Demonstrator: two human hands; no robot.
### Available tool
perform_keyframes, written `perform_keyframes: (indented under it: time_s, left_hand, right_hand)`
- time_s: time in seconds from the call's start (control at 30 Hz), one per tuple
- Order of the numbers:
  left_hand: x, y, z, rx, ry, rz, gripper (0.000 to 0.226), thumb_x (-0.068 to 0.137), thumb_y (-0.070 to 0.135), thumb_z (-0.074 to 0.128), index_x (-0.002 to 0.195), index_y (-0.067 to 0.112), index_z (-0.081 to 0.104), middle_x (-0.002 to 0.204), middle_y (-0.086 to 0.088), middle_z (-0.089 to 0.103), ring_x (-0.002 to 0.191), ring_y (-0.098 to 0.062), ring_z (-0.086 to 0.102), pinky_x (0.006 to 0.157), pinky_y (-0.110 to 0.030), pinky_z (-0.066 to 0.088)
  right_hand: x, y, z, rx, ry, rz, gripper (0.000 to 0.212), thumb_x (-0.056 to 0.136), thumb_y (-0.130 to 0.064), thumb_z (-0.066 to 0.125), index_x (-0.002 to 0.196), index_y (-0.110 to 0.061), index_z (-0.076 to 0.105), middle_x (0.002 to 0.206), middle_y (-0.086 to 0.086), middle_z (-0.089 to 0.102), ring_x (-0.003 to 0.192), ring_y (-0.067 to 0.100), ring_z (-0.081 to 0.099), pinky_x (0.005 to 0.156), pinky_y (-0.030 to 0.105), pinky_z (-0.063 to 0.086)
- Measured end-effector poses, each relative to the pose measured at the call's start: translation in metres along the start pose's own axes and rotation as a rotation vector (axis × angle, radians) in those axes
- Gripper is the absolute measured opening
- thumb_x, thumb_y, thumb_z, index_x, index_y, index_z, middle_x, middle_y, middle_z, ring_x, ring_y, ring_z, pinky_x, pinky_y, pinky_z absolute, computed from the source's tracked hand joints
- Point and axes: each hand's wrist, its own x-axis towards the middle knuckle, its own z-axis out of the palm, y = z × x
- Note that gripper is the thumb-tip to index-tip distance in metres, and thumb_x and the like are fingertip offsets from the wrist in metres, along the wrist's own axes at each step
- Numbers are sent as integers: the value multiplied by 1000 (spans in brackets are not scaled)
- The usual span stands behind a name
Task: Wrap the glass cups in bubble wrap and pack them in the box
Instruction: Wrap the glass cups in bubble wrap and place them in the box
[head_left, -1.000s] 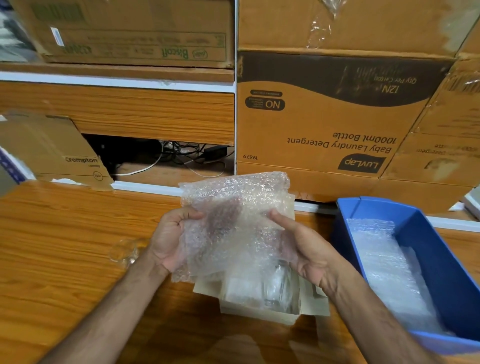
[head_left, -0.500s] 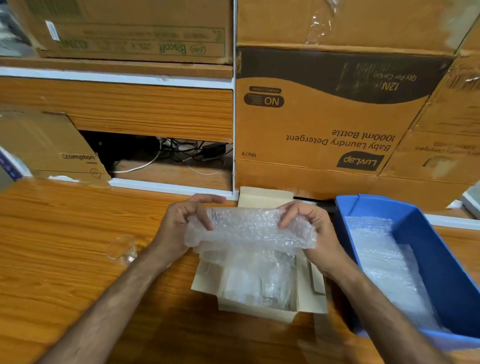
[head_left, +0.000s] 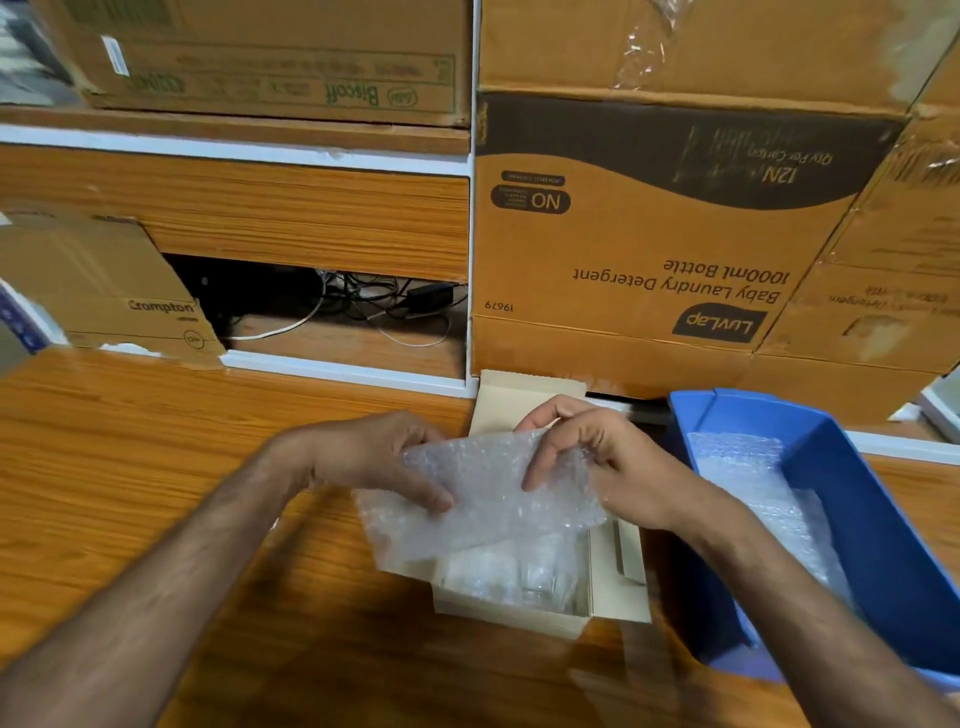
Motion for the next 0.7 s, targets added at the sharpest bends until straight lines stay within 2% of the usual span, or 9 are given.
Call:
perform_keyframes:
  time_s: [0.1, 0.17, 0.23, 0.3, 0.37, 0.43, 0.53, 0.63, 0.7]
  left_hand:
    - [2, -5, 1, -61, 45, 70, 17, 88, 8, 79, 102, 13, 70, 98, -3, 78, 88, -19, 75, 69, -29, 59]
    - [4, -9, 5, -103, 79, 103, 21, 88, 6, 78, 107, 9, 69, 102, -6, 78, 91, -23, 75, 73, -33, 61]
    - [5, -13, 10, -131, 114, 104, 32, 87, 6, 79, 115, 5, 66, 110, -11, 77, 98, -29, 75, 80, -40, 63]
    - [6, -16, 11, -140, 130, 90, 40, 84, 7, 82, 120, 5, 64, 114, -11, 76, 101, -29, 75, 83, -42, 63]
    - [5, -17, 12, -93, 107, 63, 45, 82, 8, 85, 122, 10, 64, 114, -8, 76, 101, -25, 76, 80, -39, 63]
    - [7, -16, 13, 14, 88, 49, 38, 81, 12, 87, 114, 15, 67, 109, -3, 77, 97, -21, 76, 77, -37, 62]
    - [7, -15, 13, 65, 122, 59, 21, 86, 13, 82, 103, 17, 70, 97, 1, 76, 86, -17, 74, 67, -30, 57]
    - [5, -14, 11, 110, 138, 69, 16, 94, 22, 74, 107, 16, 68, 101, -8, 72, 88, -26, 71, 68, -44, 56]
    - [3, -14, 11, 138, 138, 82, 14, 97, 25, 71, 104, 16, 64, 100, -6, 67, 87, -22, 66, 68, -43, 52]
  right_hand:
    - [-10, 0, -7, 138, -24, 45, 43, 70, -7, 57, 105, -13, 81, 123, 10, 63, 120, 27, 60, 101, 47, 49]
    - [-16, 2, -4, 308, 31, 43, 39, 79, -24, 61, 108, -5, 76, 117, 14, 70, 113, 29, 64, 95, 43, 50]
    - [-16, 8, 7, 348, 217, 116, 35, 83, -37, 76, 102, -8, 69, 96, 8, 70, 77, 25, 63, 67, 41, 48]
    - [-10, 11, 21, 269, 365, 161, 54, 73, -33, 95, 106, -17, 55, 80, 12, 58, 56, 29, 44, 50, 48, 36]
    - [-7, 7, 23, 299, 384, 235, 71, 70, -15, 97, 122, -27, 50, 85, 10, 67, 63, 27, 61, 55, 44, 52]
    - [-7, 1, 15, 316, 278, 342, 80, 72, -18, 95, 135, -42, 51, 111, -14, 72, 95, 3, 70, 81, 23, 56]
    - [-1, 3, 10, 308, 107, 378, 57, 75, -36, 93, 126, -34, 69, 126, -5, 68, 116, 17, 66, 100, 43, 55]
    - [3, 5, 13, 282, 92, 261, 25, 85, 2, 81, 105, -10, 71, 97, 3, 75, 92, 20, 72, 80, 35, 60]
    - [3, 7, 14, 289, 95, 226, 16, 91, 5, 73, 98, -10, 71, 92, 2, 73, 86, 17, 71, 74, 30, 60]
